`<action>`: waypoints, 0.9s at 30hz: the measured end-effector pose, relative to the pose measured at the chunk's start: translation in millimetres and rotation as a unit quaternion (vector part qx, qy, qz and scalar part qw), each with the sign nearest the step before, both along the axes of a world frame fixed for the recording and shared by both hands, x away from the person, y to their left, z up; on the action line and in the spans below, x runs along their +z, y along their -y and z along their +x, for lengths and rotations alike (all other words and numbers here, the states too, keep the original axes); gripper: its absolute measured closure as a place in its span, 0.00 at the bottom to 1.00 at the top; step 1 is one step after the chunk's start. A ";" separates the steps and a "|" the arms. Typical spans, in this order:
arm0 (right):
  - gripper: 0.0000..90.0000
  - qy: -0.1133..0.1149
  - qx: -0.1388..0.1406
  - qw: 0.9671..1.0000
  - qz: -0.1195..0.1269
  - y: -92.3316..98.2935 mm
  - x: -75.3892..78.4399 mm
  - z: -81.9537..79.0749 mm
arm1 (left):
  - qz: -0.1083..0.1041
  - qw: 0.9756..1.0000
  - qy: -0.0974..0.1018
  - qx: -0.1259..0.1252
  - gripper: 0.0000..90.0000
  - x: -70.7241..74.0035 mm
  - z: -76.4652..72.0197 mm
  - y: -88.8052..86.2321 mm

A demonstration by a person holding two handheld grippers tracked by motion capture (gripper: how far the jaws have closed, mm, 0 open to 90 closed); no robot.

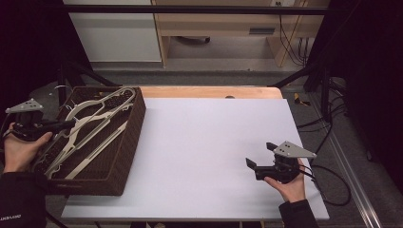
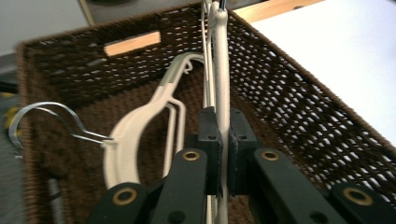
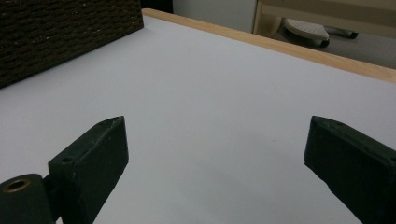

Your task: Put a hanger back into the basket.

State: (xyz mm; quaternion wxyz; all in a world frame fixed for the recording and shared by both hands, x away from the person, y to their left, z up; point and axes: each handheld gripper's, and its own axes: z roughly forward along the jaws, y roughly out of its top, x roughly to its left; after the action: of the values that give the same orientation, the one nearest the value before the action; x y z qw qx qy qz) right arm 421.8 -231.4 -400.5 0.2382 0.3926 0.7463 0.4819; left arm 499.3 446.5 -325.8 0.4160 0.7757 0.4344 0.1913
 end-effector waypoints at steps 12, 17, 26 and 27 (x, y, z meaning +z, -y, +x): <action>0.07 -0.002 0.002 1.000 0.002 -0.2 0.0 0.1 | 0.004 0.996 -0.090 0.006 0.94 -41.5 14.7 15.9; 0.07 -0.001 0.003 1.000 0.000 -0.4 -0.5 0.8 | -0.007 0.993 -0.105 0.045 0.92 -52.2 11.8 6.6; 0.07 -0.001 0.003 1.000 0.002 0.2 -0.3 0.7 | 0.025 0.993 -0.059 0.104 0.66 -41.8 -7.6 13.4; 0.07 -0.002 0.003 1.000 0.002 0.6 -0.1 0.6 | 0.022 0.993 -0.051 0.103 0.61 -40.2 -10.9 15.0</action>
State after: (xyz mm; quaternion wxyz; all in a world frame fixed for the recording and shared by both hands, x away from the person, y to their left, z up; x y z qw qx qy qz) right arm 422.4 -232.0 -400.6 0.2348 0.3912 0.7472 0.4833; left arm 488.4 431.4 -366.0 0.3540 0.7445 0.5283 0.2032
